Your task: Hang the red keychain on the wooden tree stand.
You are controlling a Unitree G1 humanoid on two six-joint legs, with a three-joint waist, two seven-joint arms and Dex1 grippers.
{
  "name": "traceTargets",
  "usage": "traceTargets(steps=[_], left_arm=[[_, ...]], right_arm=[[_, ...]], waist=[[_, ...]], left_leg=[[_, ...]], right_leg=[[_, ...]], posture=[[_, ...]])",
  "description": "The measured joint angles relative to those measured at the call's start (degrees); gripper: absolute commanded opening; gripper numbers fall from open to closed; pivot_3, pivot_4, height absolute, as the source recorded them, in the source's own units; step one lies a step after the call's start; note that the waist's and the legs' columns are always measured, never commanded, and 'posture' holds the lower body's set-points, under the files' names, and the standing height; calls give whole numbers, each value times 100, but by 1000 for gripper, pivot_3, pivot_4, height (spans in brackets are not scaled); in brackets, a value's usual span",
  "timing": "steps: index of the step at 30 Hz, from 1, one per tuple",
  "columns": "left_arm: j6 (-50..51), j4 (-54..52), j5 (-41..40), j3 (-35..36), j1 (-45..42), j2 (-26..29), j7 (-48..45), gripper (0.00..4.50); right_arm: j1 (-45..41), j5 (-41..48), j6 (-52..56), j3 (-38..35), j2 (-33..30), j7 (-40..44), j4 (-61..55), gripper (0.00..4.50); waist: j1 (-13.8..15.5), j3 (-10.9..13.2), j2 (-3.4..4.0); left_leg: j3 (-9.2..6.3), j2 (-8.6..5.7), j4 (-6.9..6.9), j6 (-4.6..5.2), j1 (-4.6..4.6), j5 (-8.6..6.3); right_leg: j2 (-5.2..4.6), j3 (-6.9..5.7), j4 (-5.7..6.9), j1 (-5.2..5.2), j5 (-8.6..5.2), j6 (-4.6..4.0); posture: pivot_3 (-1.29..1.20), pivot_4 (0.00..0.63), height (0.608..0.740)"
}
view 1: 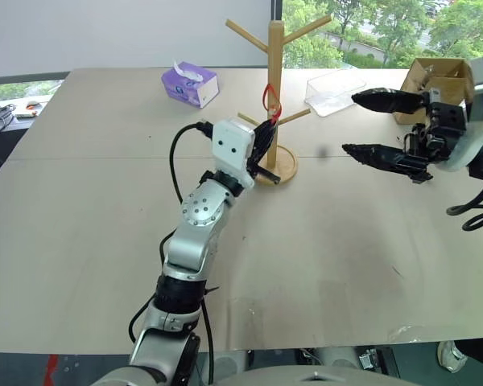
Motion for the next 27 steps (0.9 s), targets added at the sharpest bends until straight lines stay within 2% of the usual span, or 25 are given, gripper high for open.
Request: traceTargets(steps=[1,2,5,11,19,23,27], left_arm=[[-25,112,3,1,-31,-39,20,39],[-40,211,2,10,-42,-82,33,702],[-57,326,-1,25,-88,-135,33,1775],[-89,325,53,30,-95,-138,32,4385],[-74,88,53,317,537,-164,326,4385],[-17,24,74,785,1090,-112,656,4385],[-172,197,240,1038,1338,-14,891,4385]], right_arm=[[6,-23,-30,0,0,-20,-6,4500],[7,-50,-51,-1,0,-28,-21,4500],[17,-94,-67,-1,-1,-31,-60,4500],[97,-135,-91,-9,0,-40,-89,4500],[524,-445,-319,-22,312,-412,-105,4500],[1113,-1231,-875,1,1150,-1257,440,4500],[1316,-2087,-1558,22,1887,-2245,1224,4500]], waist=[[0,0,0],[-1,0,0],[-3,0,0],[-2,0,0],[-10,0,-1],[-7,-1,-1],[3,-2,-3]], left_leg=[[0,0,0,0,0,0],[0,0,0,0,0,0],[-1,1,0,-1,0,0],[0,1,0,-1,0,0],[0,6,-1,-2,1,1],[5,4,0,-25,2,15],[15,1,-1,-28,3,16]], right_leg=[[0,0,0,0,0,0],[1,0,0,0,0,0],[2,0,0,0,0,0],[2,0,0,0,0,0],[3,1,1,0,0,0],[2,2,3,-1,0,1],[7,8,5,-6,0,1]], posture=[[0,150,740],[0,150,740],[0,150,740],[0,150,740],[0,150,740],[0,150,740],[0,150,740]])
